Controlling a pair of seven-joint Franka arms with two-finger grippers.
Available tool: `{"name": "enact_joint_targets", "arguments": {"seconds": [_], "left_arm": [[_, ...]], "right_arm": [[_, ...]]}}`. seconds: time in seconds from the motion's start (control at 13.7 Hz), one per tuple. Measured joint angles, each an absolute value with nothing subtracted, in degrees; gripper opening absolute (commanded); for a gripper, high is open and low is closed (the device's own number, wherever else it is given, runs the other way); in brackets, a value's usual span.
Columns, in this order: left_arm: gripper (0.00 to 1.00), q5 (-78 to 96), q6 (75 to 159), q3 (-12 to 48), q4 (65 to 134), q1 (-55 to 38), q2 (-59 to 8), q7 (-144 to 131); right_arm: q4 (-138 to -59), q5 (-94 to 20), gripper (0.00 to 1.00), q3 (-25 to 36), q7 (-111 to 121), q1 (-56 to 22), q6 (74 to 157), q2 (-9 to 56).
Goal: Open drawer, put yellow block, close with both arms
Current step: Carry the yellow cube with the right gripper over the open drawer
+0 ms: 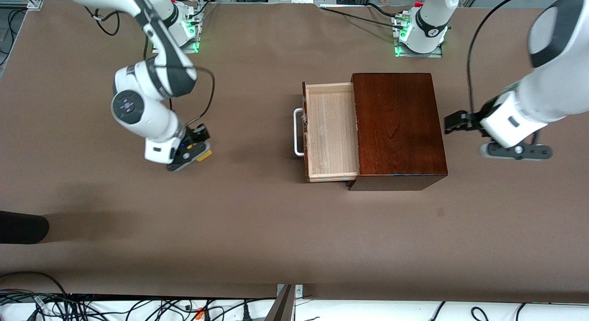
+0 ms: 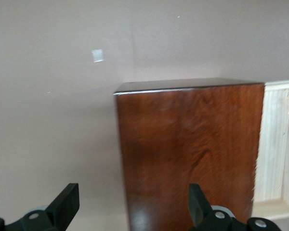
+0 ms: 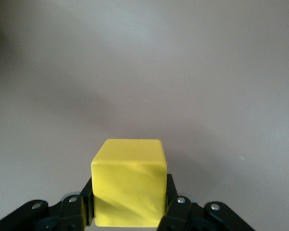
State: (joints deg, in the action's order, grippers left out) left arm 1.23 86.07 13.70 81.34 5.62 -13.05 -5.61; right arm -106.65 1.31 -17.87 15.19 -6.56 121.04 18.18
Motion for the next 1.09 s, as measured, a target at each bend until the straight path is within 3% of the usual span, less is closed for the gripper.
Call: {"name": "enact_joint_targets", "arguments": {"seconds": [0.15,0.36,0.58,1.09], "left_arm": [[1.00,2.12,85.32,5.29,83.98,1.24,-9.25,-1.88],[1.00,2.24,85.41,-2.53,88.21,-4.75,-4.71,-0.53],[1.00,2.24,85.63,-3.10,88.68,-5.39,-3.75,-0.50],[1.00,2.24,85.71,-0.01,88.54,-3.78,-3.15,-0.47]], "right_arm": [[-98.47,4.83,0.07,-23.15,15.23,-8.52,113.27,17.92],[-89.70,7.33,0.05,-24.44,16.43,-17.86,108.30,19.40],[-85.25,8.61,0.01,-24.42,16.33,-27.65,108.09,22.78],[-75.41,17.19,0.02,-24.03,16.48,-41.38,107.04,30.91]]}}
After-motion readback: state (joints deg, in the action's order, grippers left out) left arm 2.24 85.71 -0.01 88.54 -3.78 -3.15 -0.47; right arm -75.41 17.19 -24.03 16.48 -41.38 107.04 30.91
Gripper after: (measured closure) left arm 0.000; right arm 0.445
